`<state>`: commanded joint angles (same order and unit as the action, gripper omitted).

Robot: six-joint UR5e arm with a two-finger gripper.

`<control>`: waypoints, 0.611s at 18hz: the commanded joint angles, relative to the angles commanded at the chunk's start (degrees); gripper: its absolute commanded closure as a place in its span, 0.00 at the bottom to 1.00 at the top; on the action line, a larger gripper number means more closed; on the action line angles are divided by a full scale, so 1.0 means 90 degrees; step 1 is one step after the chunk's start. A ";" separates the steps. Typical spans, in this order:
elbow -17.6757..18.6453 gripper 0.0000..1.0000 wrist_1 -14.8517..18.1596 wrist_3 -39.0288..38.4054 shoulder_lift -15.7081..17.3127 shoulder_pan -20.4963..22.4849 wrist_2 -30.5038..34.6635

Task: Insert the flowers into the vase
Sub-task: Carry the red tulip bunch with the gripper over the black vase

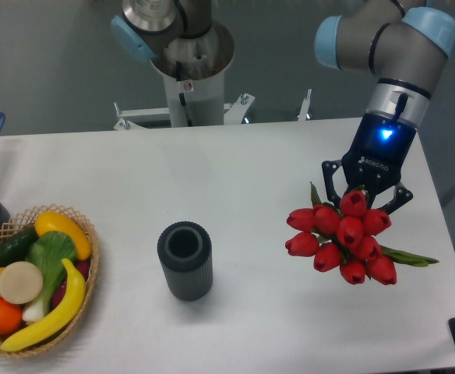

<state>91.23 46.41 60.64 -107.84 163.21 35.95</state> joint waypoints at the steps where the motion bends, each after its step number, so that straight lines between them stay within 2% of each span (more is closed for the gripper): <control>1: 0.0019 0.74 -0.0010 0.0000 0.0000 -0.0019 0.0000; 3: 0.0107 0.74 -0.0010 0.0010 0.0078 -0.0020 0.0019; 8: 0.0010 0.74 -0.0010 0.0010 0.0049 -0.0097 -0.0010; 11: -0.0117 0.74 -0.0107 0.0029 -0.0116 -0.0312 -0.0797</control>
<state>90.18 45.44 60.91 -108.89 160.41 28.77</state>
